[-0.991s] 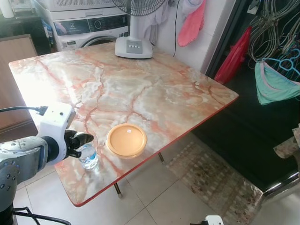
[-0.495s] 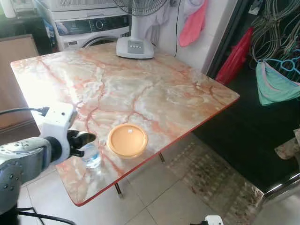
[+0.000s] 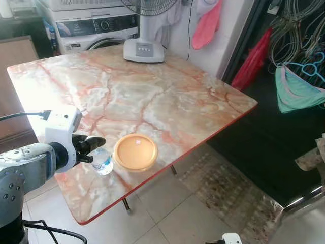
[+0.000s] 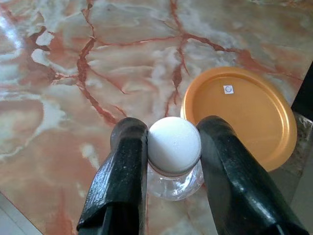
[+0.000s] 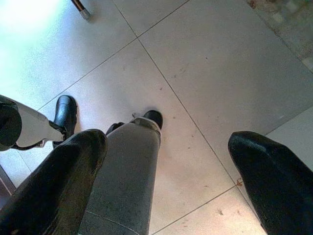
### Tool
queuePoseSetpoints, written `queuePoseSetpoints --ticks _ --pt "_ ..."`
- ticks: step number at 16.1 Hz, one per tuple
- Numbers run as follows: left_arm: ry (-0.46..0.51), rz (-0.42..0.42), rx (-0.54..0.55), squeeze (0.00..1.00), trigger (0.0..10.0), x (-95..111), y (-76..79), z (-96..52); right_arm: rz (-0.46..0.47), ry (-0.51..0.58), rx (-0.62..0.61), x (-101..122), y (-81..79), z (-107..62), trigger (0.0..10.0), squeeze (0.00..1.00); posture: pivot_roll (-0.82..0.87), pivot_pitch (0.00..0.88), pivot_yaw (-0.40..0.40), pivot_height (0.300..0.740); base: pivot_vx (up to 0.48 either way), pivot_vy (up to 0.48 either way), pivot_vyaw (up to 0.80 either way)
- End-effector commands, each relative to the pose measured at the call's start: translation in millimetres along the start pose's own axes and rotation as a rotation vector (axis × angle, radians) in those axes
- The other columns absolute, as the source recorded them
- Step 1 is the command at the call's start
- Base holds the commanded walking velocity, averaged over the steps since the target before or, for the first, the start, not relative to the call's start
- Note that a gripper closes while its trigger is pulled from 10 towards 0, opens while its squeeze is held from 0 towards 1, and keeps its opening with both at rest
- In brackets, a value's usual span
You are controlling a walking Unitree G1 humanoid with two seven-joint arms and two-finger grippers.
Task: Restocking fridge
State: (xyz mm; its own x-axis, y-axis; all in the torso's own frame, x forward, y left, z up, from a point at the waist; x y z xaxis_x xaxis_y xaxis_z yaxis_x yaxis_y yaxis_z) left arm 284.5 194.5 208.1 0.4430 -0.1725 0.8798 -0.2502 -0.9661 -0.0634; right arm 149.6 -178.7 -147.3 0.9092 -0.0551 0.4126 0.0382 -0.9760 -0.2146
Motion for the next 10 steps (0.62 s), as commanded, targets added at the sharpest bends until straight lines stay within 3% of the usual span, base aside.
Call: queuePoseSetpoints --ticks 1,2,5,7,9,10 --pt "0.008 0.035 0.034 0.0 0.5 7 -5.2 -3.7 0.0 -0.005 -0.01 0 5.1 -1.6 10.0 0.0 0.26 0.0 -0.131 0.74 0.0 0.0 0.0" --pt "-0.001 0.049 0.033 0.0 10.0 6 -5.8 -4.4 0.0 -0.004 -0.01 0 5.0 -1.6 10.0 0.0 0.26 0.0 -0.132 0.74 0.0 0.0 0.0" --pt "-0.05 0.133 0.151 0.0 10.0 3 -21.4 -7.9 0.003 -0.004 -0.008 0 4.5 -1.4 10.0 0.0 0.26 0.0 -0.132 0.74 0.0 0.0 0.0" --pt "-0.063 0.209 0.393 0.0 10.0 11 -58.7 -19.9 0.002 -0.005 -0.007 0 3.7 -1.2 10.0 0.0 0.27 0.0 -0.132 0.74 0.0 0.0 0.0" --pt "-0.022 0.179 0.514 0.0 10.0 18 -80.2 -29.7 0.002 -0.005 -0.004 0 3.2 -1.0 10.0 0.0 0.27 0.0 -0.137 0.74 0.0 0.0 0.0" --pt "-0.005 0.135 0.627 0.0 10.0 14 -100.8 -39.8 -0.001 -0.005 -0.004 1 3.2 -0.9 10.0 0.0 0.28 0.0 -0.143 0.74 0.0 0.0 0.0"
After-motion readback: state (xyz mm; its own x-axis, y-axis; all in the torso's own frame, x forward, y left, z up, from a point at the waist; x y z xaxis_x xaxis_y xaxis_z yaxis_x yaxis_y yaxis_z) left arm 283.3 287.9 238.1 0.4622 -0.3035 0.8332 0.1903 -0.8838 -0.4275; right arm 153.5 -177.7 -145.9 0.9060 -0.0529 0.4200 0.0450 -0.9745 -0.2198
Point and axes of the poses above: a point about 5 cm out from each wrist's last joint towards the gripper, its own z axis pointing out of the wrist towards the gripper, its own x axis along the axis of the wrist's last joint, y = z × x, the point moved 5 cm from there along z, pointing out of the wrist towards the gripper, and after that the axes turned 1 degree about z, right-handed, at the moved point
